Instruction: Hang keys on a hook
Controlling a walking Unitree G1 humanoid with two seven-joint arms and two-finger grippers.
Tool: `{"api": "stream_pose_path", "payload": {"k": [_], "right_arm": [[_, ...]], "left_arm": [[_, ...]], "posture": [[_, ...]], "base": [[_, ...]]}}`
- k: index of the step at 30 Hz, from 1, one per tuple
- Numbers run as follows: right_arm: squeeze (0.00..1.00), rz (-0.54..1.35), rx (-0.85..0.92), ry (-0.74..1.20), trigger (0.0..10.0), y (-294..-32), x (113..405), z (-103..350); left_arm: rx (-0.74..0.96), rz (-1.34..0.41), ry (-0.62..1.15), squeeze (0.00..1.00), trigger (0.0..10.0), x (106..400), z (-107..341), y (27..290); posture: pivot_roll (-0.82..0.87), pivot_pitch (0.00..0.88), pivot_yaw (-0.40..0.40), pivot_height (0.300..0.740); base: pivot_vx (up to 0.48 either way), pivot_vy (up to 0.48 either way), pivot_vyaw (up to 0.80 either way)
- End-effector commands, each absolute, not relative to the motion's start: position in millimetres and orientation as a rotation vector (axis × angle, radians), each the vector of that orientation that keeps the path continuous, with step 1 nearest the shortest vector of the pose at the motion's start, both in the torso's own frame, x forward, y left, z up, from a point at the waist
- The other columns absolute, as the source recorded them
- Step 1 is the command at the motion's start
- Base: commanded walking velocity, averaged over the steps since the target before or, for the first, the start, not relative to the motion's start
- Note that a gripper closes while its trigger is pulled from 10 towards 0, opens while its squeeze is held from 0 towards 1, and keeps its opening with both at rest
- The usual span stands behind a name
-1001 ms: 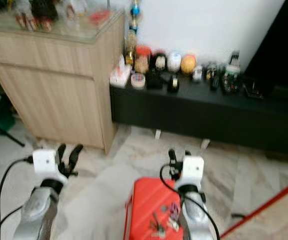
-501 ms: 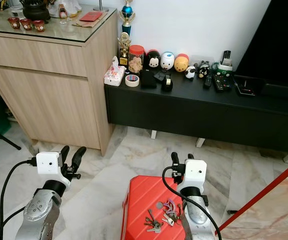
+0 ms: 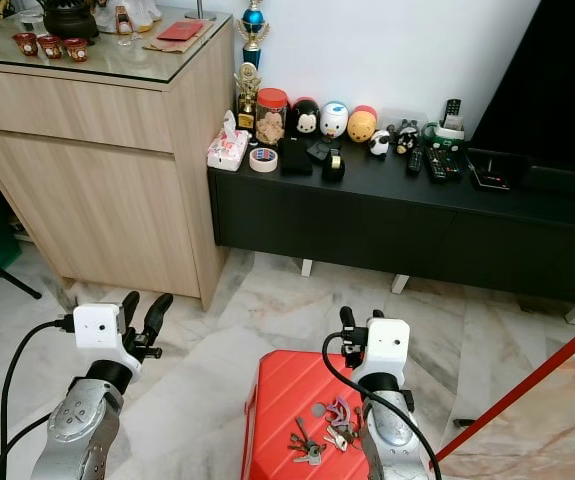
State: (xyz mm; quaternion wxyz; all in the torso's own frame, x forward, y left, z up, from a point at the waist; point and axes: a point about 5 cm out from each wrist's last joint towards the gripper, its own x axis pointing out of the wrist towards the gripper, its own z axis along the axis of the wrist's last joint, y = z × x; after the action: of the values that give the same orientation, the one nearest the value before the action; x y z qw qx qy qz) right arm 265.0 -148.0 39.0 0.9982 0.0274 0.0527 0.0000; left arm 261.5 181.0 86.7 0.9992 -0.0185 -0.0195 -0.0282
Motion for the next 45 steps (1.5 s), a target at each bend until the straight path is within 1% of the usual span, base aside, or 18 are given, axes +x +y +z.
{"api": "stream_pose_path", "payload": {"k": [1,7,17,45], "right_arm": [[0.00,-0.010,0.054,0.098,10.0,-151,265,40],[0.00,-0.006,0.037,0.123,10.0,-151,266,38],[0.00,-0.001,0.044,0.115,10.0,-150,266,39],[0.00,0.008,0.041,0.179,10.0,-152,266,30]], "left_arm": [[-0.042,-0.066,-0.039,0.00,10.0,260,86,178],[-0.039,-0.062,-0.033,0.00,10.0,259,84,179],[-0.038,-0.062,-0.032,0.00,10.0,259,84,179],[-0.035,-0.078,-0.022,0.00,10.0,260,83,175]], "posture": [[0.07,0.060,-0.098,0.715],[0.07,0.061,-0.099,0.715],[0.07,0.061,-0.099,0.661],[0.07,0.065,-0.095,0.661]], "base": [[0.000,0.000,0.00],[0.000,0.000,0.00],[0.000,0.000,0.00],[0.000,0.000,0.00]]}}
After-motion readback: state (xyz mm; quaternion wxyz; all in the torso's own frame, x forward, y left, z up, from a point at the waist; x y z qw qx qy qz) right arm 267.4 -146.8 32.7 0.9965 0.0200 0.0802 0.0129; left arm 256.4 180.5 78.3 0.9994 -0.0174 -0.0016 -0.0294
